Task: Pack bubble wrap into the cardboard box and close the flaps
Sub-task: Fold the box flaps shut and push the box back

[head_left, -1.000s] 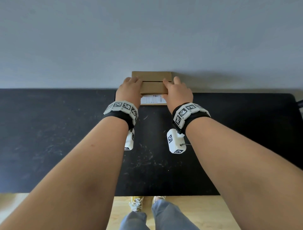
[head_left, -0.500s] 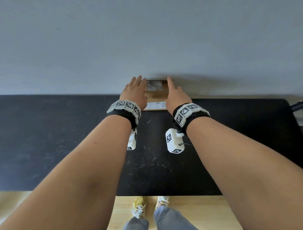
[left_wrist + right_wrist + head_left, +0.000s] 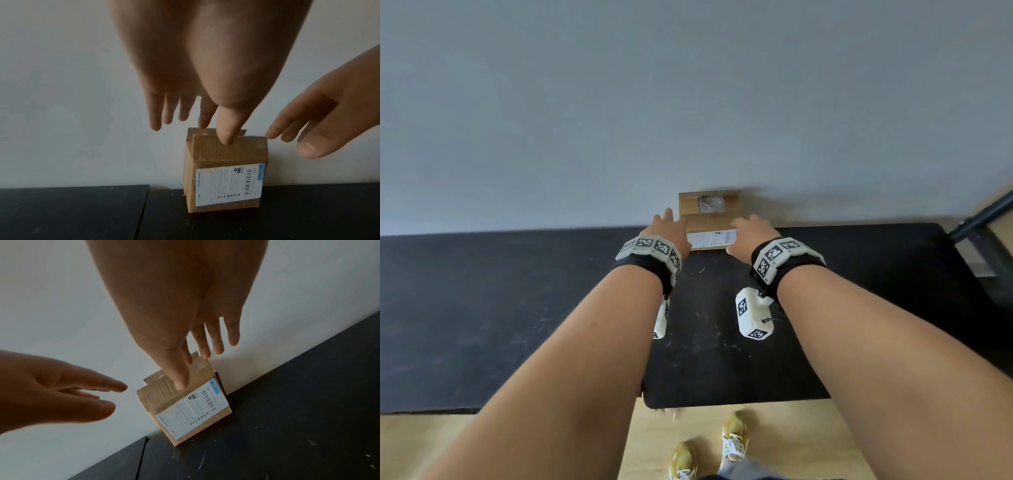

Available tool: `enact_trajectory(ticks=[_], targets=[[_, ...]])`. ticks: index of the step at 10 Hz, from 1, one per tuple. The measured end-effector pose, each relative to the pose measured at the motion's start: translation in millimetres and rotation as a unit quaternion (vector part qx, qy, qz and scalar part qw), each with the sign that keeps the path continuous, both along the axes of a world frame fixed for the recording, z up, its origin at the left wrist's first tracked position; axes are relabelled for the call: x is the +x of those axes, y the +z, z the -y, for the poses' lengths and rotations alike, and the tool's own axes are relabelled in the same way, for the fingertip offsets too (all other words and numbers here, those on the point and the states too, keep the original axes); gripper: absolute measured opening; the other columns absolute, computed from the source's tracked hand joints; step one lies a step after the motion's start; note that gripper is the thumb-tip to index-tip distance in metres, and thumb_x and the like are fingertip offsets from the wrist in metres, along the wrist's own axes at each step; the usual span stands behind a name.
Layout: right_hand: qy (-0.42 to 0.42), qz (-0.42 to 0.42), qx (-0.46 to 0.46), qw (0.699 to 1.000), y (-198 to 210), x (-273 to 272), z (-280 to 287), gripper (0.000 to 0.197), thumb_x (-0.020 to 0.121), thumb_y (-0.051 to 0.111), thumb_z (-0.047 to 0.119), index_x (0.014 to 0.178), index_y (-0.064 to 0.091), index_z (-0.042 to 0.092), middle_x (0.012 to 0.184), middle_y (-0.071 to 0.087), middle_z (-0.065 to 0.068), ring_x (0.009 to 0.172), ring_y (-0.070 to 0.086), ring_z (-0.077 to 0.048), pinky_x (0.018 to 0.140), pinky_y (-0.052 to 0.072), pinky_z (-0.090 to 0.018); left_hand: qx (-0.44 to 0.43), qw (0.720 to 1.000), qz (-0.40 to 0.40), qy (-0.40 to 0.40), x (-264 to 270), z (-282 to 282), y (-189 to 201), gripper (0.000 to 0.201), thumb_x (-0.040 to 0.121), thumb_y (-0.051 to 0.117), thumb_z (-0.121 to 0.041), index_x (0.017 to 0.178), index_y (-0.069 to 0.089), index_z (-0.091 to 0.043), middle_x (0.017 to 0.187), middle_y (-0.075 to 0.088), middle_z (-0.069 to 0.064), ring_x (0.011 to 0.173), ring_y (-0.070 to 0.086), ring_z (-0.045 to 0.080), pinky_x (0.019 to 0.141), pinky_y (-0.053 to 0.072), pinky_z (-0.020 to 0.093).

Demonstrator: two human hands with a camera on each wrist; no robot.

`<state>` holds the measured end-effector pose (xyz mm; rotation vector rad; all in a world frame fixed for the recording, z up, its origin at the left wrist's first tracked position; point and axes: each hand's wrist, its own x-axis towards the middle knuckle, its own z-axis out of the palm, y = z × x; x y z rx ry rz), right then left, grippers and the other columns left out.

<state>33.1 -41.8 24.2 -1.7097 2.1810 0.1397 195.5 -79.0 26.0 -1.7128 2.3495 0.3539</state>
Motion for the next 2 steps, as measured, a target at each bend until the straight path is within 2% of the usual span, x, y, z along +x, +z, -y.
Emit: enact_trajectory(ticks=[1, 2], targets=[[0.004, -0.013, -0.001, 1.0, 13, 13, -20, 0.047, 0.085, 0.061, 0.035, 0.129, 0.052, 0.022, 0.126, 0.048, -0.008, 0.117, 0.049, -0.028, 0.093, 0.047, -0.042, -0.007, 1.0, 0.008, -0.024, 9, -10, 14, 0.046, 0.094, 0.05, -0.032, 0.137, 0.046, -0.018, 0.134, 0.042, 0.006, 0.126, 0.043, 0.025, 0.095, 0.045, 0.04], [0.024, -0.023, -0.017, 0.999, 25, 22, -31, 0.043, 0.081, 0.063, 0.043, 0.119, 0.057, 0.023, 0.121, 0.052, -0.006, 0.111, 0.053, -0.027, 0.09, 0.05, -0.042, -0.02, 0.999, 0.013, -0.035, 15, -14, 25, 0.045, 0.095, 0.048, -0.033, 0.137, 0.049, -0.016, 0.139, 0.042, 0.007, 0.128, 0.043, 0.025, 0.098, 0.042, 0.039]])
